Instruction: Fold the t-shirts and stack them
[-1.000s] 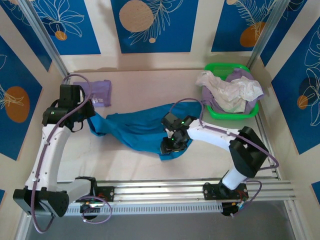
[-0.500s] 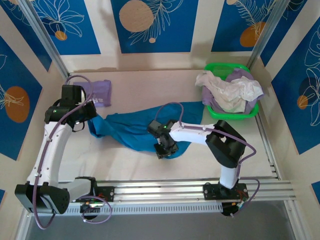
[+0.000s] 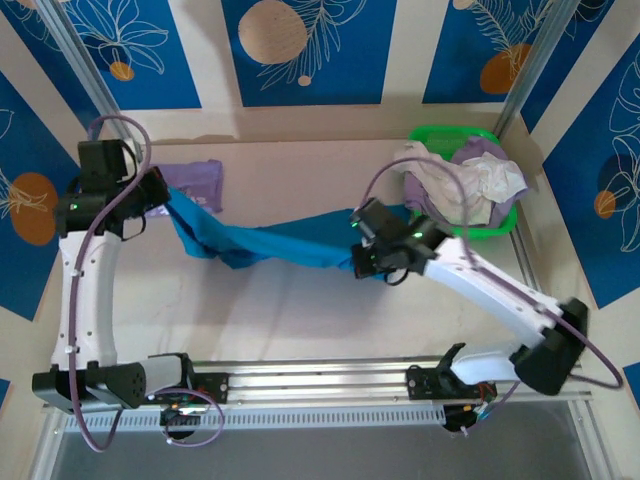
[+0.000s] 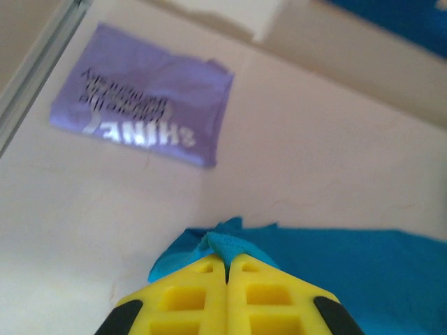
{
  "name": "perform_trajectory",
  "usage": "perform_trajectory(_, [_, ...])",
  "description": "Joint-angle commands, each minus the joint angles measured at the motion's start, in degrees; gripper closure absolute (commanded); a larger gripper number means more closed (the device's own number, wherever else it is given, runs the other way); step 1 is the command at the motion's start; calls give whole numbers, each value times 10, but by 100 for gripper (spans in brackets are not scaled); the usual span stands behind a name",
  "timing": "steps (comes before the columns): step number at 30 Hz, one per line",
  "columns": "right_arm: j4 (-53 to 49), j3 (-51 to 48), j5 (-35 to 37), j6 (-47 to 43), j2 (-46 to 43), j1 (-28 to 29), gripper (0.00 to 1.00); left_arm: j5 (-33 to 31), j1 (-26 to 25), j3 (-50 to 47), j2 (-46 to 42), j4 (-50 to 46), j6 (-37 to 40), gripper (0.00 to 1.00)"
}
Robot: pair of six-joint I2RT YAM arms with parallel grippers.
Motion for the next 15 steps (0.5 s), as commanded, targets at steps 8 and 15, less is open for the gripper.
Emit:
perform_trajectory(8, [-135,138,-75,-96,-69,-7,100,69,7,72,-34,3,-43,100])
perform_trajectory(15, [-78,66,-246,-136,8,-148,93,54,8,33,43,-24,8,100])
